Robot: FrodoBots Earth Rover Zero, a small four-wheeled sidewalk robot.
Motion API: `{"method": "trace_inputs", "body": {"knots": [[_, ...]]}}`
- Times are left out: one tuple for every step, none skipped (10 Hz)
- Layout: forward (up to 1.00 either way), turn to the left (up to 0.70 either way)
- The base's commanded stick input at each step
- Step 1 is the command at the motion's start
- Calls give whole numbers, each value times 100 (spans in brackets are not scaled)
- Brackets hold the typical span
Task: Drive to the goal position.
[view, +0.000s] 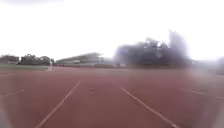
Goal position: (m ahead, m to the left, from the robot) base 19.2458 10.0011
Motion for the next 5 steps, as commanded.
{"method": "trace_inputs", "body": {"knots": [[45, 0], [45, 0], [45, 0], [45, 0], [45, 0]]}}
